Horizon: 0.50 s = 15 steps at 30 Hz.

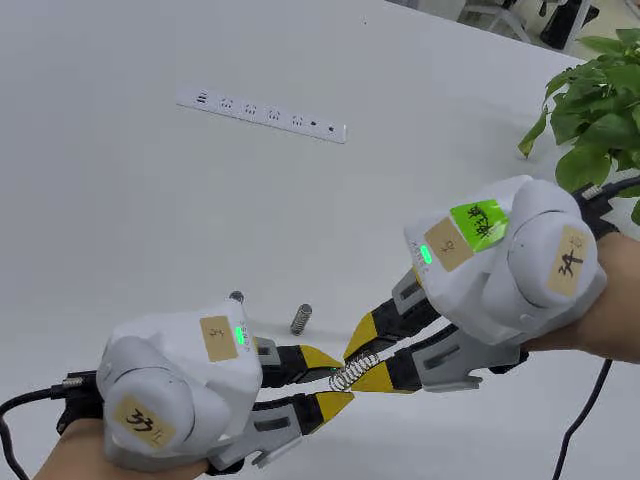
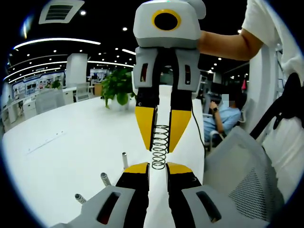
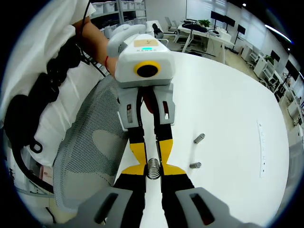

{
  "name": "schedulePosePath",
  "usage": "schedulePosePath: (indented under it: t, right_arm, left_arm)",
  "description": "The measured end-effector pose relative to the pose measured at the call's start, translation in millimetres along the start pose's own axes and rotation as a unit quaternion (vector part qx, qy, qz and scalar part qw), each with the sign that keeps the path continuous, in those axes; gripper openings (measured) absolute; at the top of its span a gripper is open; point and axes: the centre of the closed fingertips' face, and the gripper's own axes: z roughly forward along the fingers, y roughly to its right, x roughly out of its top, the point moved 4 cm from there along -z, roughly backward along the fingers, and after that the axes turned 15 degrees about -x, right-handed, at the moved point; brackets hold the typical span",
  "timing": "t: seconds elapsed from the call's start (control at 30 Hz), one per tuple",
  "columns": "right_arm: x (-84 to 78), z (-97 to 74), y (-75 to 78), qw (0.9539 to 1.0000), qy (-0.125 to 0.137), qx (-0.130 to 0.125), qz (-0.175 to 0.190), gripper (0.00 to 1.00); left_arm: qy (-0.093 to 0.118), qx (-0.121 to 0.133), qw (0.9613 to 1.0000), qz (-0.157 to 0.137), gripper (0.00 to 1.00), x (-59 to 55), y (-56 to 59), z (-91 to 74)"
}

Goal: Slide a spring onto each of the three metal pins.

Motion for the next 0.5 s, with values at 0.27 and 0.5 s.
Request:
schedulePosePath:
  t: [0.27, 0.5]
  right_arm:
    - [-4.1, -7.3, 8.4, 0.9998, -0.002, -0.017, 0.013, 0.12]
    - [-15.9, -15.8, 22.5, 0.9983, -0.017, -0.043, 0.035, 0.12]
  left_arm:
    - [-0.007, 0.019, 0.9998, -0.002, 0.20, -8.0, -8.2, -19.8]
    - [-0.015, 0.036, 0.9992, 0.002, 0.29, -17.7, -13.6, -40.8]
